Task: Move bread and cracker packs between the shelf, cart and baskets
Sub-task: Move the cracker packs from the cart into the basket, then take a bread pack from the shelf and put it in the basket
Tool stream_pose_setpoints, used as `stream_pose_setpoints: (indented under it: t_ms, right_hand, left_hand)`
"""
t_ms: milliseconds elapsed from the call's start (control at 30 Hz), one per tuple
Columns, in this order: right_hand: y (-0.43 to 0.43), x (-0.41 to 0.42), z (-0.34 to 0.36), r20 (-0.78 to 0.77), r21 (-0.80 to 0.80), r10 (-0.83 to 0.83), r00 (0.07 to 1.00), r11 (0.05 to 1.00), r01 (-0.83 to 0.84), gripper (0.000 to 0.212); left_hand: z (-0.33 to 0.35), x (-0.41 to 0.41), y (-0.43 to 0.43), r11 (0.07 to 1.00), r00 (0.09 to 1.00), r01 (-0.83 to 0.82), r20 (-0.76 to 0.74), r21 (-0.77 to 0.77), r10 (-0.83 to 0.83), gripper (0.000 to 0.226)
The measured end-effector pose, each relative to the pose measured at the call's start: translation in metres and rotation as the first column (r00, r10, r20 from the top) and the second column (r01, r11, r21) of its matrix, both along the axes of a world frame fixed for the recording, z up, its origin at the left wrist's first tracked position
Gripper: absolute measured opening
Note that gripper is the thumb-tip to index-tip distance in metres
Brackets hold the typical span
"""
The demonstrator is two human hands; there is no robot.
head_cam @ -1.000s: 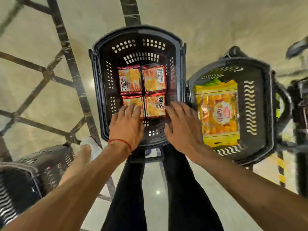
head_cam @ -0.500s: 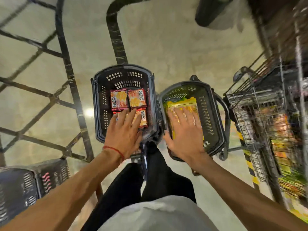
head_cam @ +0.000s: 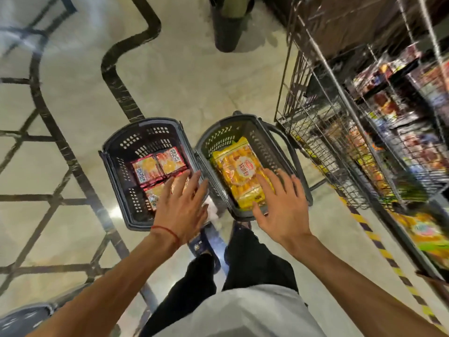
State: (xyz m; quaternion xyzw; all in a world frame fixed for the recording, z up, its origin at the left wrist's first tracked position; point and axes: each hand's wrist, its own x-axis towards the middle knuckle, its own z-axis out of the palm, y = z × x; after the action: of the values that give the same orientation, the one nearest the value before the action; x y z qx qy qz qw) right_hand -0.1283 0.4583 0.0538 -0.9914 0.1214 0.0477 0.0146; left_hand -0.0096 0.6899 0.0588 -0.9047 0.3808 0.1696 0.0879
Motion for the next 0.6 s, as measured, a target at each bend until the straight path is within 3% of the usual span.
stream_pose_setpoints:
  t_ms: [267, 600]
  right_hand:
    - [-0.077, -0.014, -0.022, -0.058, 0.025, -0.051, 0.997, 0.998, 0.053, 0.071]
    - [-0.191, 0.006, -0.087, -0.162, 0.095, 0.209, 0.965, 0.976, -0.195, 0.069]
  left_hand:
    - [-0.021, -0.002, -0.081, 0.995, 0.996, 0.081, -0.03, 0.052, -0.08, 0.068]
    - [-0.067, -0.004, -0.183, 0.992, 0.995, -0.071, -0.063, 0.103, 0.078, 0.066]
